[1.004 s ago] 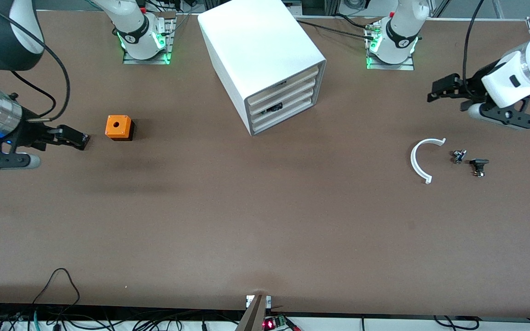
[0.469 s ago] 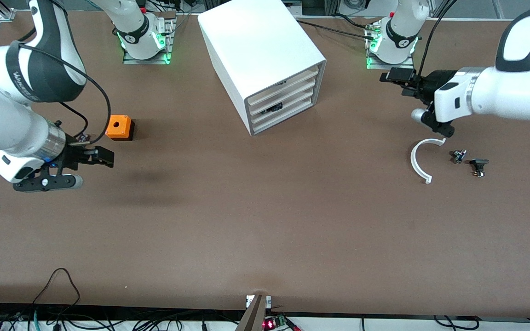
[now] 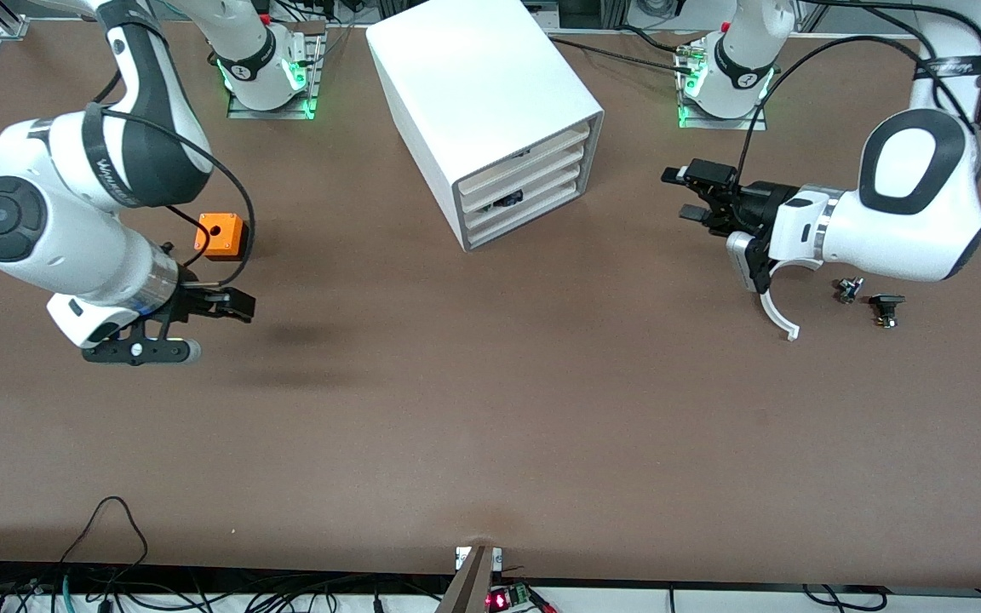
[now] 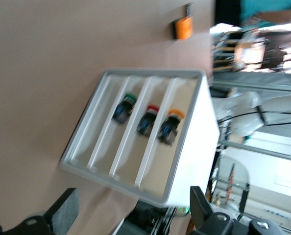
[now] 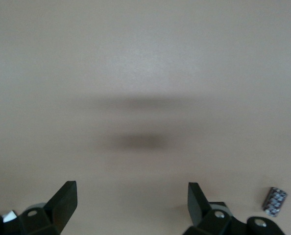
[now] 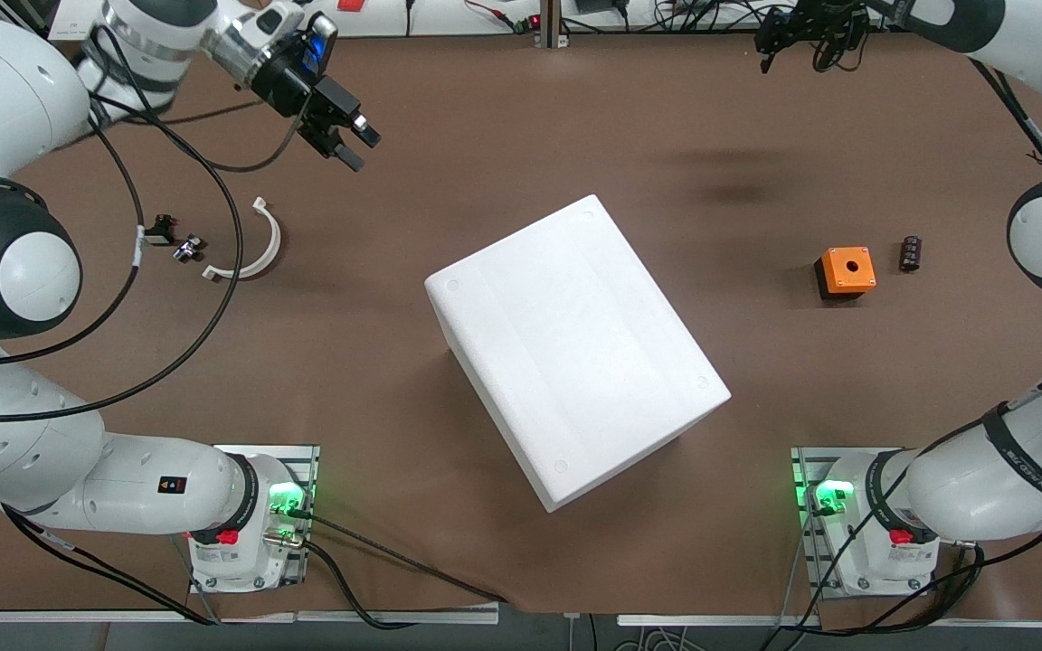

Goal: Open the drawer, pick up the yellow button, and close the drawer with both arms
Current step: 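Grasp the white cabinet's drawer front with the left gripper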

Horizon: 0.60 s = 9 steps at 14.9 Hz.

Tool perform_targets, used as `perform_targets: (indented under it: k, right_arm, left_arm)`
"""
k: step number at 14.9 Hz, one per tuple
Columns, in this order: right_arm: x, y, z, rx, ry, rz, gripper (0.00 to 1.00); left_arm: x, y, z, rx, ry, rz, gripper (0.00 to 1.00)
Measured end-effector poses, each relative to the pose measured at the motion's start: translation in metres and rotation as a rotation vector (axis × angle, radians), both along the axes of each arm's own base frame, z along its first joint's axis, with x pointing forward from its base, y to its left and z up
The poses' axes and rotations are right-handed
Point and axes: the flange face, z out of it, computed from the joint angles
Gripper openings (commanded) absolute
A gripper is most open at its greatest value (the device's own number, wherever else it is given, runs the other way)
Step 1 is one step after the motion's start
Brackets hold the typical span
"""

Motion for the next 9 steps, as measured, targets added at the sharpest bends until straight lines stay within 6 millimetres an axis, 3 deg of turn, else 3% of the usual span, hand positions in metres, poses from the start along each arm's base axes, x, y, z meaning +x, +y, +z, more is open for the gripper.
perform_targets:
  k: [2, 4, 9]
  right_arm:
    - [-0.002, 0.019, -0.008, 0.001, 0.004, -0.046, 1.0]
    - [-0.005, 0.037, -0.013, 0.031, 0.013, -0.109, 1.0]
    - [-0.011, 0.075, -0.019, 0.041, 0.023, -0.251, 1.0]
  left_arm:
    - [-0.016, -0.011, -0.036, -0.086, -0.009, 0.047, 1.0]
    - [-0.036, -0.039, -0.064, -0.111, -0.009, 0.083, 0.96]
    - [-0.089, -0.12, -0.088, -0.054, -0.04, 0.035, 0.8]
